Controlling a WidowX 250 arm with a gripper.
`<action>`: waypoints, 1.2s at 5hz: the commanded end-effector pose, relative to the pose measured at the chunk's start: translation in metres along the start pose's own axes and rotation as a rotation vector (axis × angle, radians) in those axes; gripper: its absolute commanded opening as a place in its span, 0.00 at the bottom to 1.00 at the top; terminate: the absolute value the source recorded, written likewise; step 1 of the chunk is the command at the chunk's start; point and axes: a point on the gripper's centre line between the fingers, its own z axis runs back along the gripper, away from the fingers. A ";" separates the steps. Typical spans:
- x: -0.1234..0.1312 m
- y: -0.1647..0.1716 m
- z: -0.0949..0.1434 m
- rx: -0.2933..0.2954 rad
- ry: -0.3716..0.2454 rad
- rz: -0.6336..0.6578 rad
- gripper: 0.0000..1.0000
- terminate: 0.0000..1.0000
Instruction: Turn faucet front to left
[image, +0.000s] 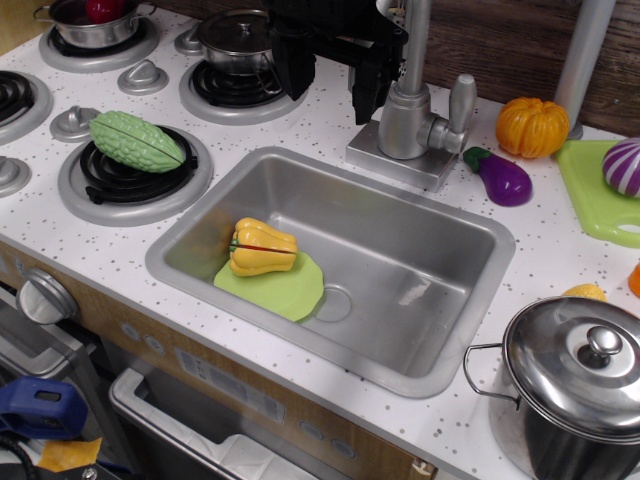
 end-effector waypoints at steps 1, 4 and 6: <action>0.000 0.000 0.000 0.000 0.000 0.000 1.00 0.00; 0.024 -0.004 -0.004 0.224 -0.261 0.082 1.00 0.00; 0.038 0.011 0.002 0.278 -0.351 0.113 1.00 0.00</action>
